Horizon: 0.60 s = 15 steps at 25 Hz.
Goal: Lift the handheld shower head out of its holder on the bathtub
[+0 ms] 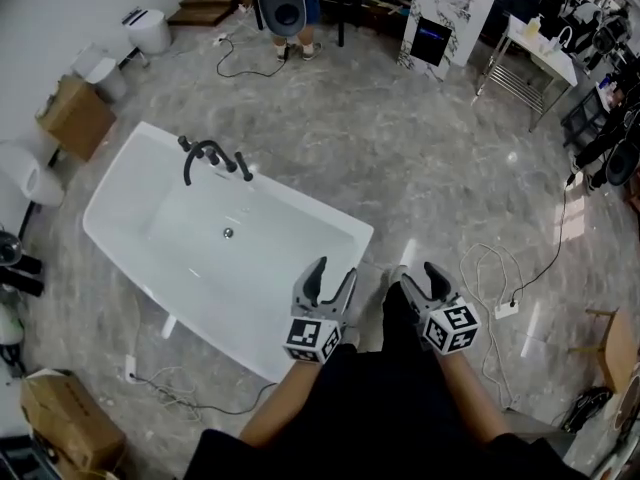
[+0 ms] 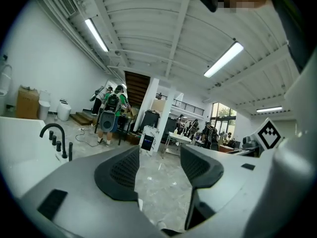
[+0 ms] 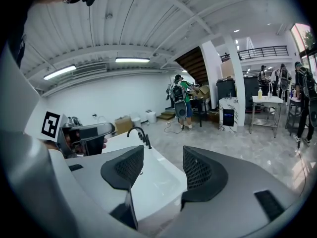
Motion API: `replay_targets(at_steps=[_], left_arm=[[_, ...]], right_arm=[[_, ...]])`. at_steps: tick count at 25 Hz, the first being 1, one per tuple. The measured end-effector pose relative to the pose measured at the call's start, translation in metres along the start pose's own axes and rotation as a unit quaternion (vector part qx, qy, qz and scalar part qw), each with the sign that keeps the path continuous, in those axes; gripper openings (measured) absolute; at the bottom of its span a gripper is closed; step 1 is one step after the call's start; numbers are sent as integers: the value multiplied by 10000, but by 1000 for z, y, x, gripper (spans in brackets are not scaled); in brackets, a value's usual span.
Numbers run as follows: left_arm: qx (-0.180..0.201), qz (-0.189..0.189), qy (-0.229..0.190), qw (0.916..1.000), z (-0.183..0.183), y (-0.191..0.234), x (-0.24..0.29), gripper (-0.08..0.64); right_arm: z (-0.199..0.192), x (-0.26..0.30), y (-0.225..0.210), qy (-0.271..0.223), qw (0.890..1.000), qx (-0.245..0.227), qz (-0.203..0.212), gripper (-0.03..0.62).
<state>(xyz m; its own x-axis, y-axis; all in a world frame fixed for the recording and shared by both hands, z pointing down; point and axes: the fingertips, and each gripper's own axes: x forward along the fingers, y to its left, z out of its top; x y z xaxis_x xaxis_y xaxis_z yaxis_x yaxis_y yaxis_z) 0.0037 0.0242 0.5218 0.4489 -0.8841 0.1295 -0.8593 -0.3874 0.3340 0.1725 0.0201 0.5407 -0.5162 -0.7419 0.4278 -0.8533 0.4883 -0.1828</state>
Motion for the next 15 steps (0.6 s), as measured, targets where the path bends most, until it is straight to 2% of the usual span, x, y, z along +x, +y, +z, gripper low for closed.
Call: replay_targets(at_steps=[3, 7, 11, 15], left_arm=[[-138, 226, -15, 9996, 0, 15, 8, 236], [-87, 510, -80, 9986, -2, 34, 30, 236], [-242, 883, -100, 9958, -3, 63, 65, 236], [-277, 1378, -6, 9901, 11, 97, 108, 238]], right_arm=[[13, 18, -4, -90, 9998, 132, 150, 230], [24, 58, -16, -86, 9988, -28, 471, 230], [39, 123, -33, -87, 9957, -91, 919, 230], [71, 190, -50, 74, 9893, -217, 1441, 230]])
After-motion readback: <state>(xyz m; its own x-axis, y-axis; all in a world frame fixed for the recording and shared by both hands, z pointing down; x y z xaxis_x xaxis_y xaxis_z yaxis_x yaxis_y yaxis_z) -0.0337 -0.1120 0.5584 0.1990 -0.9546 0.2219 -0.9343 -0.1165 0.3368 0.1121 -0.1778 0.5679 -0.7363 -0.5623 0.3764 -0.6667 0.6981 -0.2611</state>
